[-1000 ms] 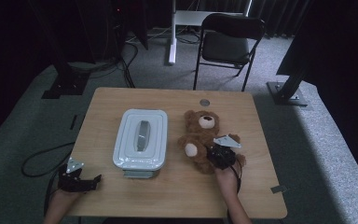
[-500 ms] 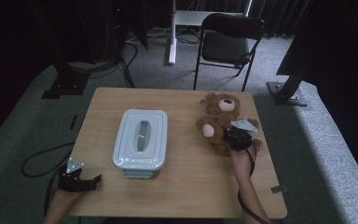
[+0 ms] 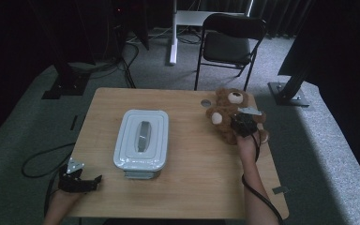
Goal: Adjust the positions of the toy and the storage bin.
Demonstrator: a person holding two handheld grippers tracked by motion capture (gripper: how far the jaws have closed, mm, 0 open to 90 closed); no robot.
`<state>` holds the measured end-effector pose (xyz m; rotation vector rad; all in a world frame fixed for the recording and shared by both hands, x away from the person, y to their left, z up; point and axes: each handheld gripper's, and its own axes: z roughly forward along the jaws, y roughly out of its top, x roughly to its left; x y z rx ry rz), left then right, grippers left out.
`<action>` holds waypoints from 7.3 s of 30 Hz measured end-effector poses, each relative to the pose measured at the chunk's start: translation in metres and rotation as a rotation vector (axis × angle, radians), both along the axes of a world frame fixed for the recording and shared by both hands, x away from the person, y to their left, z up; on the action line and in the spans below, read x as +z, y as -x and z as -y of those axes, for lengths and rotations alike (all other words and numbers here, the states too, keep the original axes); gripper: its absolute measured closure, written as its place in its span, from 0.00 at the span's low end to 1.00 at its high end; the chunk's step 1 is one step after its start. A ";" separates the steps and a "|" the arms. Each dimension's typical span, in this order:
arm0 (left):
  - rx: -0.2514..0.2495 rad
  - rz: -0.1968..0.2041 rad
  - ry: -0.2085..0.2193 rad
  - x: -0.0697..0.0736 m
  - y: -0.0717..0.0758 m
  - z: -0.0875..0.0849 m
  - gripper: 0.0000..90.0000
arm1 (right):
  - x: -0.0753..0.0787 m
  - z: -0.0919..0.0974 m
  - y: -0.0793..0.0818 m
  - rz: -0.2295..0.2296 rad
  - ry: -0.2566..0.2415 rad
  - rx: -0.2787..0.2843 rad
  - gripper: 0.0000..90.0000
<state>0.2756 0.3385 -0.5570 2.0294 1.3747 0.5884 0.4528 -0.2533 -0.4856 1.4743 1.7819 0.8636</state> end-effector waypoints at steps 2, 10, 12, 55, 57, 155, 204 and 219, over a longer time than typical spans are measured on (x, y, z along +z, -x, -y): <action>-0.002 0.000 0.000 0.000 0.000 0.000 0.01 | -0.011 0.002 -0.001 -0.008 -0.014 0.000 0.64; -0.003 0.000 0.000 0.000 0.000 0.000 0.01 | -0.004 0.012 0.004 -0.007 -0.090 -0.006 0.27; 0.000 0.000 0.000 0.000 0.000 0.000 0.01 | 0.000 0.011 0.006 -0.008 -0.088 -0.019 0.19; -0.055 0.066 0.036 0.019 -0.044 0.034 0.01 | 0.014 -0.104 0.048 0.045 -0.162 0.362 0.15; -0.059 0.069 0.029 0.020 -0.047 0.037 0.01 | 0.010 -0.115 0.048 0.034 -0.157 0.380 0.15; -0.256 0.152 0.003 0.053 -0.029 0.136 0.01 | -0.031 -0.124 0.057 -0.042 -0.144 0.604 0.20; -0.242 0.120 0.162 0.052 0.006 0.081 0.01 | -0.065 -0.004 0.137 -0.010 -0.096 0.516 0.14; -0.145 0.114 0.098 0.062 0.027 0.045 0.01 | -0.071 0.032 0.161 -0.022 -0.105 0.411 0.14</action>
